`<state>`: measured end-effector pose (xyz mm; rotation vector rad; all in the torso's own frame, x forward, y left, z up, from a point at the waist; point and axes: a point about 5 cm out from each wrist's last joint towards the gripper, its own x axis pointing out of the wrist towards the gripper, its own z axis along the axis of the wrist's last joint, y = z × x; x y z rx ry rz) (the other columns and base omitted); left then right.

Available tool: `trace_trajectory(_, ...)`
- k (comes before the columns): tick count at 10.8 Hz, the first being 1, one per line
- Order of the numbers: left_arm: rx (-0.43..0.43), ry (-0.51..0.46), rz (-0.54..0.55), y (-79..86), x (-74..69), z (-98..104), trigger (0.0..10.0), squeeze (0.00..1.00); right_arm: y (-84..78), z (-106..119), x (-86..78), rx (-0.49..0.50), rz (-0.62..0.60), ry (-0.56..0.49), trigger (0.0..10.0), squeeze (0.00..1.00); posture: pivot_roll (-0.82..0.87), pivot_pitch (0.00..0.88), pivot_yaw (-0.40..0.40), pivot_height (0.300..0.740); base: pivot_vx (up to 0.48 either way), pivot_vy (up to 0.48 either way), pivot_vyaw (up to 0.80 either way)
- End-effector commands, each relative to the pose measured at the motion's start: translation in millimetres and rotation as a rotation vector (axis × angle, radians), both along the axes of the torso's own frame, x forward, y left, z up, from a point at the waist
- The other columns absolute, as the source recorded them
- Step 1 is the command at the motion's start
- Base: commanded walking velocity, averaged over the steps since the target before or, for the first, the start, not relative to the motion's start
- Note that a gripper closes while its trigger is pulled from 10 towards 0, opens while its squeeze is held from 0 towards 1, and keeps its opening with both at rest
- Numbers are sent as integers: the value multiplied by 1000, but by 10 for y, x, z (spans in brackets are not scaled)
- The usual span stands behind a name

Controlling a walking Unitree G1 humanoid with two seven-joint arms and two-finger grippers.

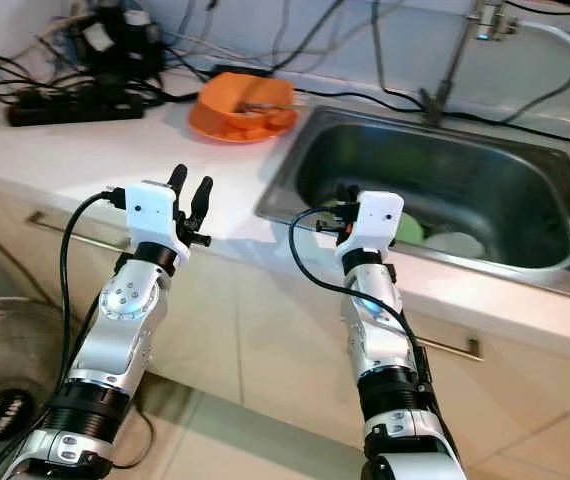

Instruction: Kitchen organization

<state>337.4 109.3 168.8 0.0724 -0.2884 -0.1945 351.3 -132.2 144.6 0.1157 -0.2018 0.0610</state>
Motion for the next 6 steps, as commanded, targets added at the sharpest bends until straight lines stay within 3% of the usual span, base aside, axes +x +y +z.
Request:
trace_trajectory(1,-7,-5,6,16,17,20,10000,0,34,41,17,7,11,-2,10000,0,187,18,-25,740,0,307,-694)
trace_trajectory(2,-5,-5,6,15,18,24,10000,0,23,47,17,9,0,-10,10000,0,189,21,-26,740,0,307,-550)
trace_trajectory(5,2,-8,8,2,10,41,10000,0,24,46,28,14,-3,10,10000,0,191,27,-24,740,0,350,0)
trace_trajectory(6,3,-8,7,-2,12,45,10000,0,25,43,37,22,0,19,10000,0,189,29,-23,740,0,349,-750)
